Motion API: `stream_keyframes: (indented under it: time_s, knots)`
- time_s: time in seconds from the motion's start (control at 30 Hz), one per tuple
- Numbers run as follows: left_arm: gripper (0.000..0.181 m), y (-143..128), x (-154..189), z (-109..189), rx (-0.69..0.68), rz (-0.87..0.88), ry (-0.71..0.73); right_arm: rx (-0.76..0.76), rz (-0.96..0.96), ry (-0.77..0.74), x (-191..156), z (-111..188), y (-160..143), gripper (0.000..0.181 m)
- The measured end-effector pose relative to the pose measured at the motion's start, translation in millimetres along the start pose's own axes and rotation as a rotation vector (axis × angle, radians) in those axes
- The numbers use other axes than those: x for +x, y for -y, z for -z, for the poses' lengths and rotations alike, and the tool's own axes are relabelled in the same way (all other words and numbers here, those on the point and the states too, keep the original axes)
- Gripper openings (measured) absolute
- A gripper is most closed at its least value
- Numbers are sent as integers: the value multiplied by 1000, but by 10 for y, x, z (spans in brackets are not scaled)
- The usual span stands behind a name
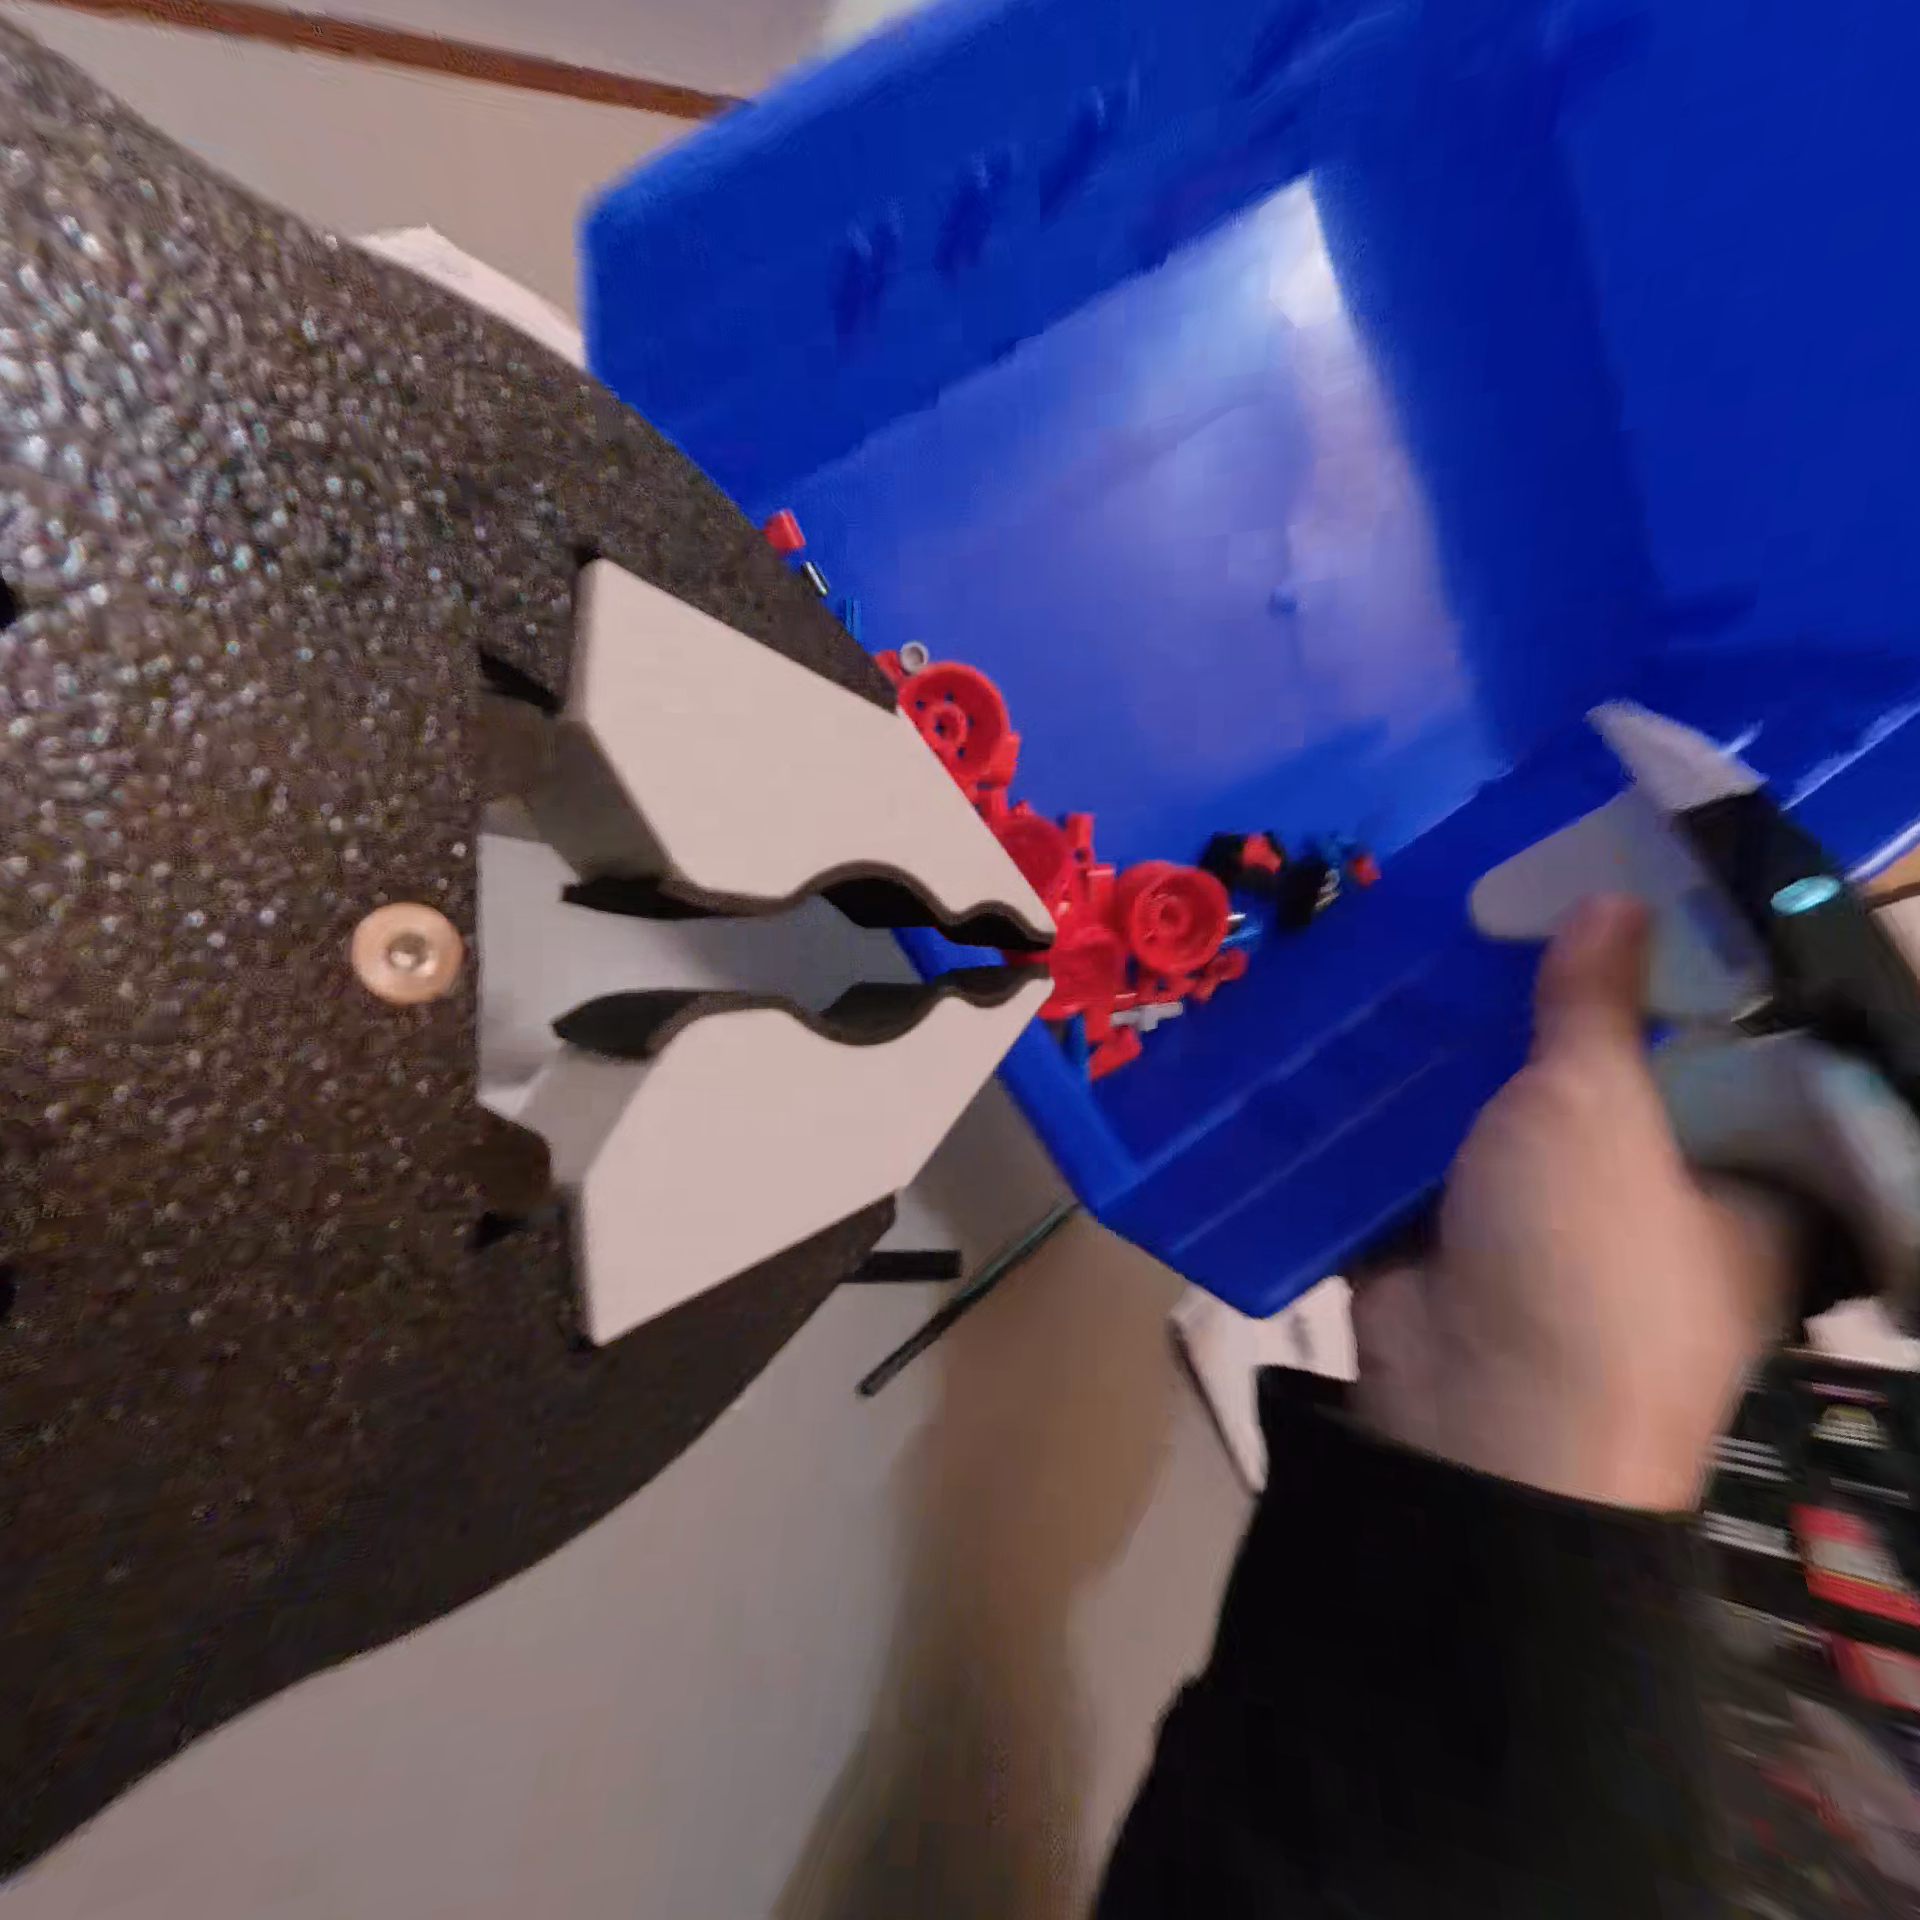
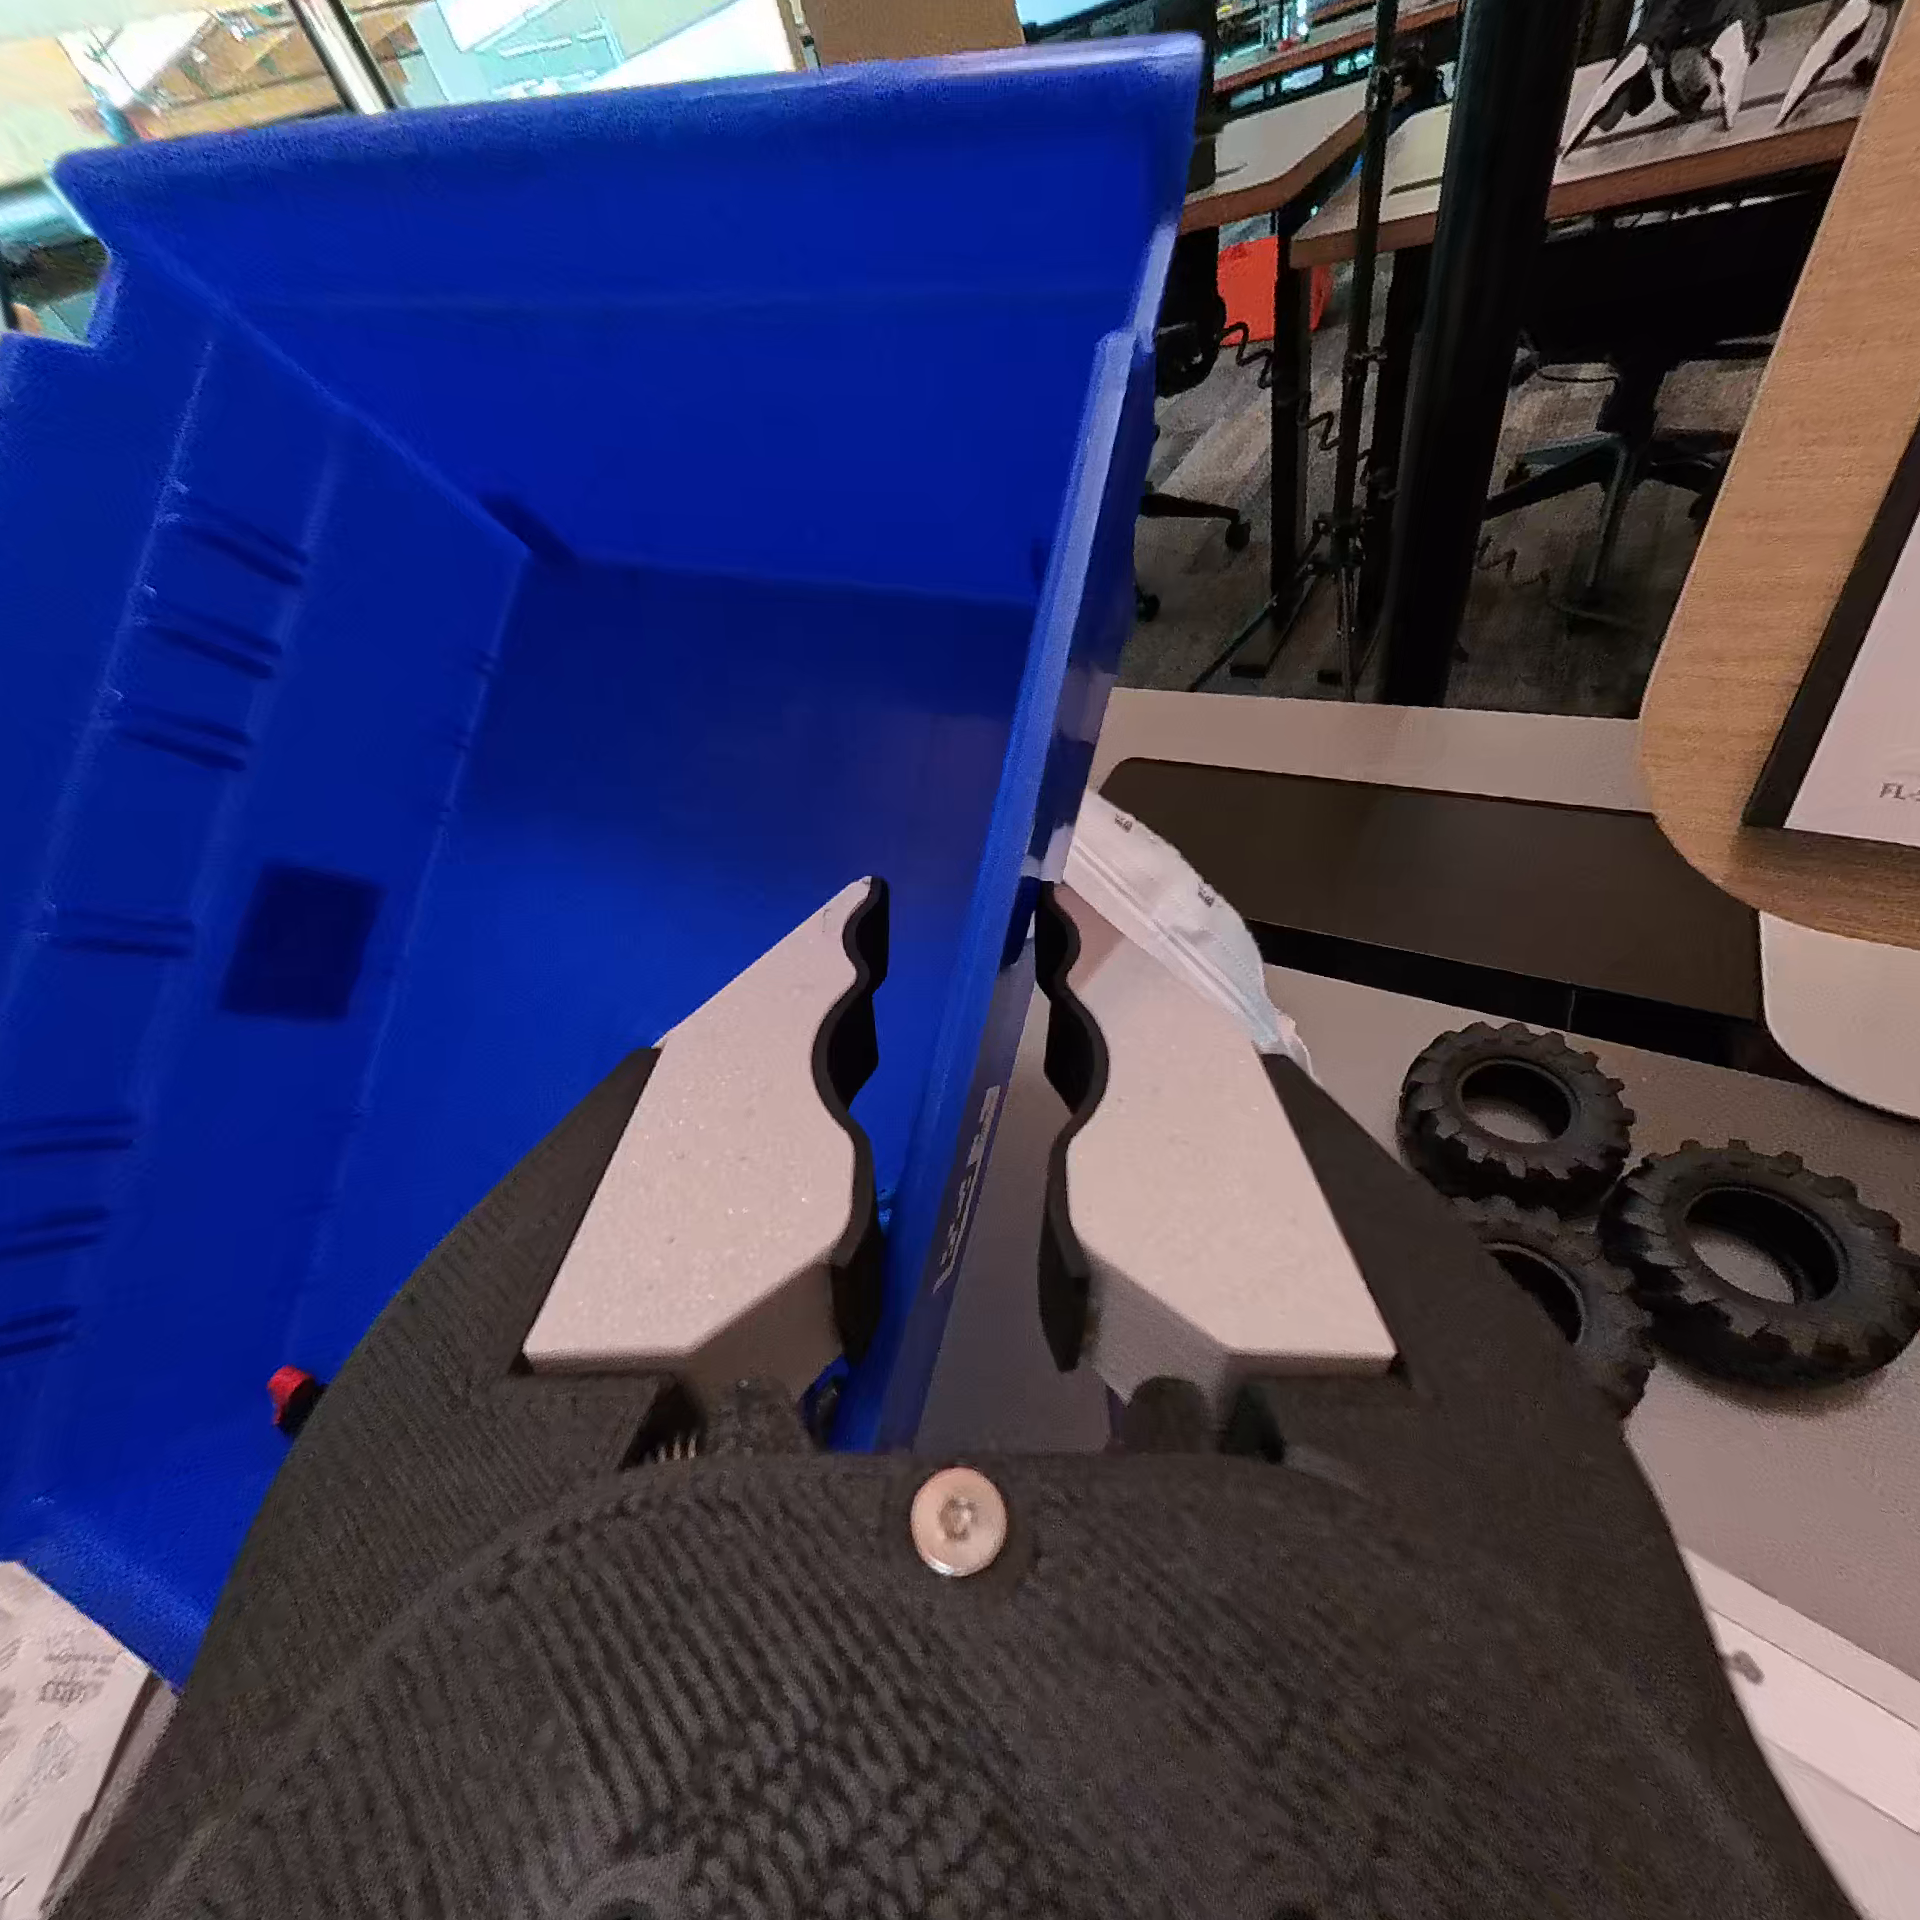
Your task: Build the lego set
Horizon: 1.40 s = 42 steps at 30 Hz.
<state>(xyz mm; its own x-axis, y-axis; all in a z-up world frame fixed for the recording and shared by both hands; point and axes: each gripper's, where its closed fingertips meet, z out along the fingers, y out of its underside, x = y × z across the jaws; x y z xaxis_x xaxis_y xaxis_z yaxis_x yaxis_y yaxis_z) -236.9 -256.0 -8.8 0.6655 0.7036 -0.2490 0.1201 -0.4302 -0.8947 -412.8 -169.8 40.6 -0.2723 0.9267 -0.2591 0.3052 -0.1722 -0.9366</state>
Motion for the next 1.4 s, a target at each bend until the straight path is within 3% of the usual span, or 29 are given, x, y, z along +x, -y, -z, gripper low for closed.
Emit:
stream_keyframes:
  time_s: [0.17,0.3,0.37,0.4,0.5,0.67,0.77,0.83,0.93,1.1,1.33,1.4]
  knots:
    - [0,-98,248,-283,-243,-85,-108,-30,1,35,-81,77,-60,26]
    - [0,-252,98,-422,-464,-96,-131,-61,5,55,-123,144,-129,27]
    - [0,-263,128,-472,-501,-48,-204,-72,10,65,-115,169,-158,27]
    - [0,-237,85,-517,-492,-27,-192,-80,16,61,-99,180,-175,27]
    - [0,-376,-356,-544,-595,-78,43,-110,-18,74,-66,195,-242,26]
    - [0,-63,-390,-603,-409,31,36,-87,19,58,-49,190,-206,26]
    - [0,186,84,-457,-247,15,-238,-85,52,46,-38,180,-186,26]
    - [0,131,319,-399,-280,29,-331,-91,49,52,-28,165,-194,26]
    - [0,-99,444,-387,-390,-34,-331,-115,14,54,-4,99,-257,26]
    - [0,-382,224,-511,-492,-32,-98,-206,-59,71,56,20,-459,26]
    - [0,-259,-152,-664,-427,-69,175,-257,-40,6,474,106,-427,28]
    - [0,-157,-163,-684,-370,-40,162,-245,-55,3,538,139,-374,27]
